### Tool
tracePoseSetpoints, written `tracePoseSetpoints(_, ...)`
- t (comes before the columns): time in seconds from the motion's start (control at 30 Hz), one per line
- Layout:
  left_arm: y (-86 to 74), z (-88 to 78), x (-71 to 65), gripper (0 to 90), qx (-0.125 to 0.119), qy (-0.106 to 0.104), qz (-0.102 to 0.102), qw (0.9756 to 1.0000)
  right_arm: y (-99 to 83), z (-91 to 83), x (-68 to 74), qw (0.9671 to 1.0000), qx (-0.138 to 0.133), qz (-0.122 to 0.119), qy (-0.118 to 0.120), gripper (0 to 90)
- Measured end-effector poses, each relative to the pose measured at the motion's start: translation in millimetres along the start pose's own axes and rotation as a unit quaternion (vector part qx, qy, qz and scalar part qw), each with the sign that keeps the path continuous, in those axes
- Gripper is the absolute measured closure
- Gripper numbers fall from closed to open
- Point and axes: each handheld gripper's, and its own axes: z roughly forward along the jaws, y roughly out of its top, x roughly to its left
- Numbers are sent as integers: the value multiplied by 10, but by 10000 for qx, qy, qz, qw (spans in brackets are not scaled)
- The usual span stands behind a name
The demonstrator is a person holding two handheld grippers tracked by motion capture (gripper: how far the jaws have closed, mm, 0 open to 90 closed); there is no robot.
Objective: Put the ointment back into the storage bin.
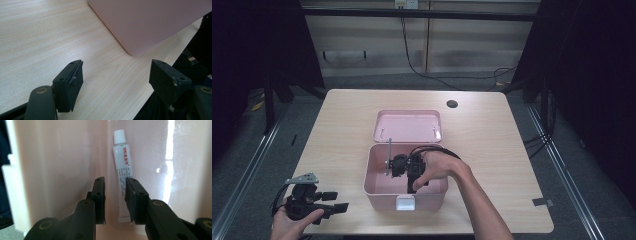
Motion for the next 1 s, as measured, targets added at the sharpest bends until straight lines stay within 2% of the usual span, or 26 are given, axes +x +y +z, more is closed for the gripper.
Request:
tracePoseSetpoints(0.17, 0, 0, 0, 271, 1, 2, 1, 10000, -41, -68, 26, 9999, -33, 89, -56, 703)
tracePoseSetpoints(0.33, 0, 0, -2, 271, -2, 2, 0, 10000, -62, -172, 75, 9998, -63, 33, -192, 703)
tracePoseSetpoints(0.5, -1, 0, -2, 271, -1, 5, 0, 10000, -87, -225, 111, 9997, -131, 30, -193, 703)
tracePoseSetpoints(0.53, -1, 1, -2, 271, -2, 6, 0, 10000, -89, -253, 116, 9996, -83, 8, -270, 703)
tracePoseSetpoints(0.8, -1, -1, -3, 271, -3, 8, -4, 10000, -117, -381, 192, 9991, -163, 48, -384, 693)
tracePoseSetpoints(1.0, -1, -2, -2, 271, -5, 4, 2, 10000, -142, -453, 222, 9989, -77, 49, -453, 693)
